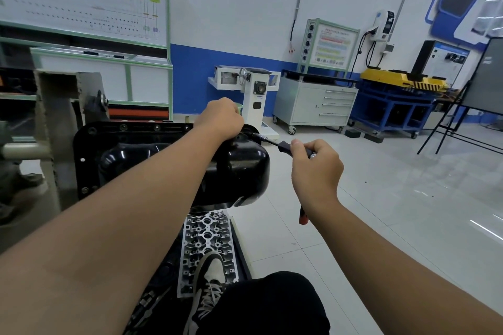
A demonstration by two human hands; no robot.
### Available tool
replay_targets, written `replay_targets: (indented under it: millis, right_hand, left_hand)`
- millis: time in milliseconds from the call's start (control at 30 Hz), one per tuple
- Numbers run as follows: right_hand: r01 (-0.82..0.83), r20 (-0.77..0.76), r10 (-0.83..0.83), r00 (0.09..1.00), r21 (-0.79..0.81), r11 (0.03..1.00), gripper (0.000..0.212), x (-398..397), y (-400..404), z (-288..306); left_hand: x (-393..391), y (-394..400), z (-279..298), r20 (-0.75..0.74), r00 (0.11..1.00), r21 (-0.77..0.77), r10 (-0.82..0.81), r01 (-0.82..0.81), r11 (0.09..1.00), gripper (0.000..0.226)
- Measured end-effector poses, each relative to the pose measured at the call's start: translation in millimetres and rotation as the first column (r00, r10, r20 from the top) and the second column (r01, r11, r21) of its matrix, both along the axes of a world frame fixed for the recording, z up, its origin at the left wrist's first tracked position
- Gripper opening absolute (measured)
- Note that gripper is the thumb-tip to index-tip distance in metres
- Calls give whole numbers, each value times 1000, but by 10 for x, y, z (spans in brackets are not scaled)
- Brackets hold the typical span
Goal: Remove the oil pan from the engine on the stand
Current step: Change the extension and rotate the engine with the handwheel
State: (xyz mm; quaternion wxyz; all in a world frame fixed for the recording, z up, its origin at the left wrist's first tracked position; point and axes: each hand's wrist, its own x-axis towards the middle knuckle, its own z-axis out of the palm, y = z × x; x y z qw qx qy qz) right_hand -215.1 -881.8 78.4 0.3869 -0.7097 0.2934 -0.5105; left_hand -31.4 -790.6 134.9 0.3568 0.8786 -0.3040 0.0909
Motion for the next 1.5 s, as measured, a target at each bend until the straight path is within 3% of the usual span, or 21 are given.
replay_targets:
  millis: [200, 367, 467, 533, 600, 667, 700, 733, 800, 867, 900, 933, 1000, 1033, 1100, 1167, 1233, 1267, 1367, 1433, 1500]
  right_hand:
    - [-147, -279, 61, 958, -297, 943, 27, -35, 10, 82]
    - [-272, -493, -77, 867, -596, 756, 26, -89, -39, 123]
    - [-346, -517, -264, 815, -798, 494, 22, -161, -177, 190]
    - [-384, -538, -304, 786, -811, 441, 18, -218, -242, 249]
    - [-322, -557, -173, 813, -676, 663, 13, -204, -232, 267]
    - [-210, -367, 158, 917, -106, 972, 11, -91, -201, 292]
    - [-228, -147, 281, 948, 303, 926, 12, -49, -161, 294]
    - [-264, 40, 297, 954, 580, 771, 15, -27, -109, 294]
    - [-282, 181, 223, 958, 738, 613, 23, 14, -46, 284]
    - [-216, 30, 240, 970, 552, 805, 24, 9, -44, 302]
    - [-170, -187, 219, 958, 247, 954, 24, -16, -64, 303]
    - [-185, -434, 95, 896, -170, 968, 24, -56, -99, 305]
    - [-386, -629, -254, 735, -695, 607, 22, -139, -186, 309]
    - [-440, -630, -304, 715, -743, 505, 20, -161, -206, 301]
    - [-392, -612, -175, 771, -673, 627, 20, -173, -179, 272]
    - [-249, -472, 80, 878, -306, 919, 24, -108, -120, 263]
    - [-199, -205, 239, 949, 196, 960, 33, -60, -32, 320]
    - [-194, -157, 244, 957, 276, 941, 32, -54, -4, 342]
    - [-199, -409, 123, 904, -151, 968, 16, -70, -16, 307]
    - [-230, -530, -33, 847, -422, 877, 6, -89, 17, 310]
    - [-252, -562, -104, 821, -520, 816, 13, -71, 59, 323]
  left_hand:
    - [-8, -7, -3, 8, 1000, 15, -23, 23, 1000, 30]
    - [-17, -2, -5, 19, 999, 24, -26, 26, 999, 32]
    - [-21, -3, -6, 24, 999, 35, -38, 37, 999, 32]
    - [-26, -3, -2, 24, 999, 40, -46, 45, 998, 32]
    - [-28, 3, 1, 23, 999, 42, -46, 45, 998, 33]
    - [-29, 7, 1, 26, 999, 45, -42, 41, 998, 34]
    - [-30, 7, 1, 27, 999, 47, -40, 39, 998, 34]
    - [-32, 5, 0, 28, 999, 48, -39, 38, 998, 33]
    - [-41, 6, -7, 27, 999, 50, -39, 37, 998, 33]
    - [-47, 9, -7, 26, 999, 51, -42, 41, 998, 34]
    - [-46, 11, -6, 23, 999, 50, -45, 44, 998, 34]
    - [-45, 12, -6, 22, 999, 49, -47, 46, 998, 33]
    - [-46, 17, -7, 26, 998, 52, -51, 49, 997, 33]
    - [-45, 18, -7, 28, 998, 54, -53, 52, 997, 33]
    - [-42, 12, -2, 25, 998, 53, -58, 57, 997, 33]
    - [-40, 10, -1, 18, 998, 57, -61, 60, 997, 33]
    - [-38, 16, 1, 14, 998, 62, -63, 62, 996, 33]
    - [-41, 20, 3, 14, 998, 64, -63, 62, 996, 33]
    - [-64, 29, 5, 13, 998, 67, -69, 68, 995, 33]
    - [-66, 28, 2, 10, 997, 73, -78, 78, 994, 33]
    - [-68, 32, 1, 9, 997, 78, -82, 81, 994, 32]
